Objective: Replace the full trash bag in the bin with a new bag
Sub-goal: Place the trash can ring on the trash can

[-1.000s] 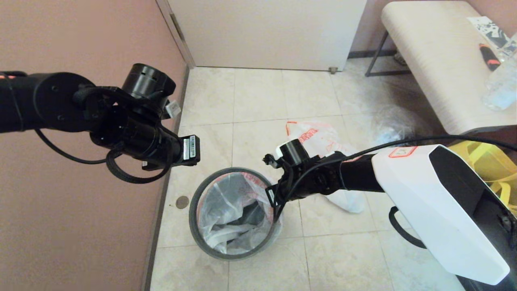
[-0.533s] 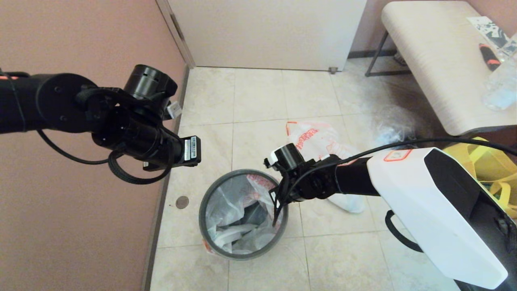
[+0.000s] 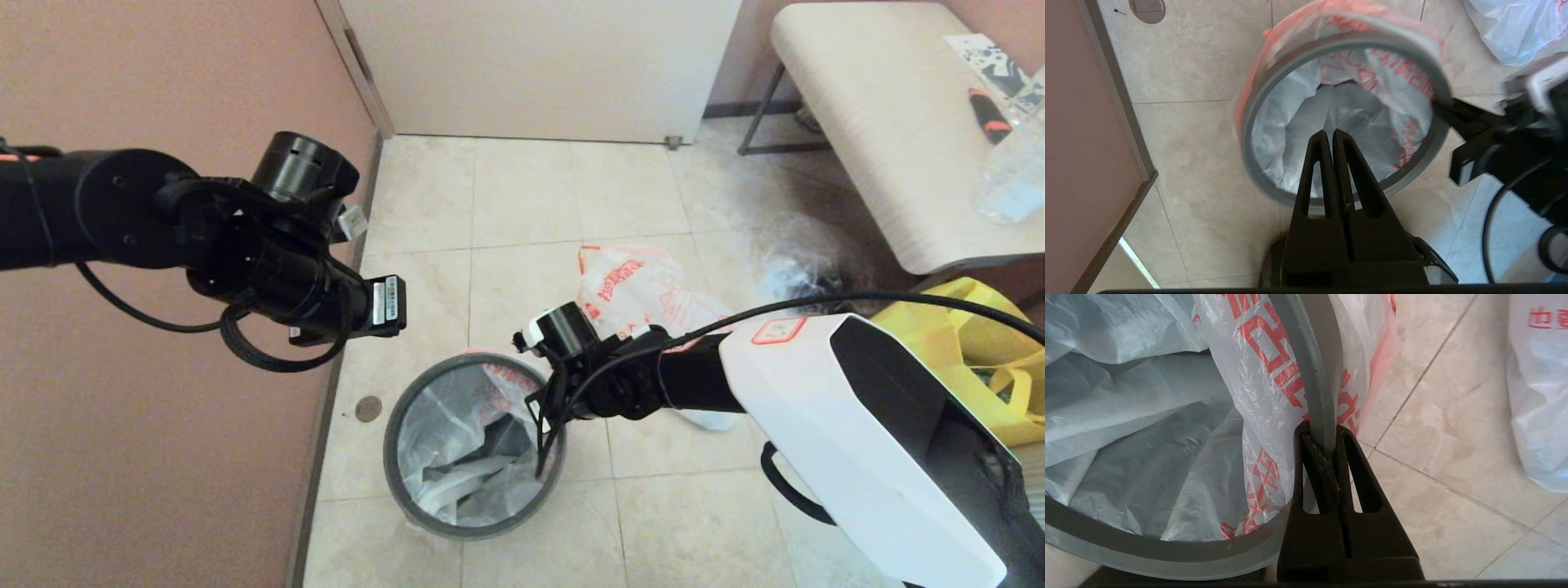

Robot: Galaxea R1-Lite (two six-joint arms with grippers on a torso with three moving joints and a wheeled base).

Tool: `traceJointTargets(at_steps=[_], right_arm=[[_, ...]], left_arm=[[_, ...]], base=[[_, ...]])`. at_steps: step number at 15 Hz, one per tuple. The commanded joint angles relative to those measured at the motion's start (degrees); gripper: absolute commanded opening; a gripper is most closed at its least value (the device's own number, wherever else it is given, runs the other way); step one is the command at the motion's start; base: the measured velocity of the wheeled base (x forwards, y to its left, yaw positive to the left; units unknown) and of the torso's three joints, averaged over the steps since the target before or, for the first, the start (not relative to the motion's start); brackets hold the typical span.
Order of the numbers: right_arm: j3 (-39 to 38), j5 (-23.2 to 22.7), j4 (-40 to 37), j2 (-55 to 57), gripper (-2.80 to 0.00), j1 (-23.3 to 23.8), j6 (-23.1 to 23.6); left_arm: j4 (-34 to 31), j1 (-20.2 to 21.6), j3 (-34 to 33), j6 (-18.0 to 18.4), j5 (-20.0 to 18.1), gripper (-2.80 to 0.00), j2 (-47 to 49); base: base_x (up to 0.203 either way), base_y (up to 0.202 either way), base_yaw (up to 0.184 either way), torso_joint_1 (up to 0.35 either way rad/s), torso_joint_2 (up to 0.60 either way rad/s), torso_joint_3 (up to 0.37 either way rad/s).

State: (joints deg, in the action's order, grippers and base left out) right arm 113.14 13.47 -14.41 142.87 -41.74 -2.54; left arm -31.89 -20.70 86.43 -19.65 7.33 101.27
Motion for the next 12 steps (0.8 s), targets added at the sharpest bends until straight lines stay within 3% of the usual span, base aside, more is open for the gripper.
traceJointTargets(at_steps=[1, 3, 12], right_arm=[[-0.08, 0.66, -0.63, 0.96, -2.80, -0.27, 2.05], [-0.03, 3.90, 0.17, 2.01, -2.80, -0.27, 3.13], [-0.11, 5.29, 1.62, 4.09, -2.80, -1.06, 8.20]], left_arm=[[-0.19, -0.13, -0.03, -0.12, 0.06, -2.80, 0.20], [-0.19, -0.13, -0.03, -0.12, 0.06, -2.80, 0.84], [-0.17, -0.13, 0.23, -0.12, 1.64, -2.80, 3.05]], base=[[0.000, 0.000, 0.000, 0.000, 0.00, 0.000], [0.000, 0.000, 0.000, 0.000, 0.00, 0.000], [0.000, 0.000, 0.000, 0.000, 0.00, 0.000]])
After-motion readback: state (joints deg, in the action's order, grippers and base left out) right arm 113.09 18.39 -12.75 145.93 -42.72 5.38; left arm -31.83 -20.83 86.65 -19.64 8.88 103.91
